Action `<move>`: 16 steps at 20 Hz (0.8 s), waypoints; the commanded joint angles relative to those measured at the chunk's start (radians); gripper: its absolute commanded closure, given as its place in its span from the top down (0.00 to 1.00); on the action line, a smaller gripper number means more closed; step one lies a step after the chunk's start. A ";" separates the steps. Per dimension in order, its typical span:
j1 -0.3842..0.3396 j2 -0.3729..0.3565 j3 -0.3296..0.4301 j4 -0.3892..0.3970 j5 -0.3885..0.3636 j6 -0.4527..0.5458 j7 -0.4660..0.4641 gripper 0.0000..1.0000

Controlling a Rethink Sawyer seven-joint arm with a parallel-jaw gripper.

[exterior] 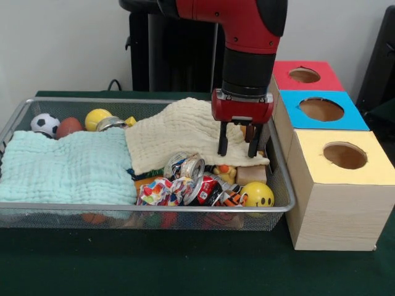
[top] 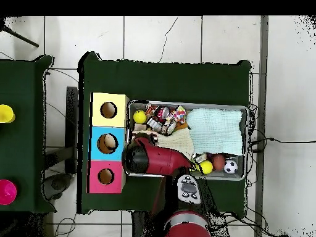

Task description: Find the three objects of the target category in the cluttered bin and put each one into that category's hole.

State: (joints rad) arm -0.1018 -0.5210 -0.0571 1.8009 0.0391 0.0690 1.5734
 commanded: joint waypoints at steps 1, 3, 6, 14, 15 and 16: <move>-0.019 0.039 0.045 0.013 -0.016 -0.086 0.189 1.00; -0.017 0.033 0.040 0.015 -0.013 -0.089 0.192 1.00; -0.013 0.015 0.032 0.013 -0.006 -0.083 0.191 1.00; -0.019 -0.052 0.033 0.037 -0.010 -0.055 0.184 1.00; -0.017 -0.075 0.030 0.040 -0.008 -0.029 0.177 1.00; -0.018 -0.090 0.032 0.038 -0.009 -0.011 0.169 1.00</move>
State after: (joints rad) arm -0.1016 -0.5429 -0.0575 1.8011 0.0389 0.0341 1.5734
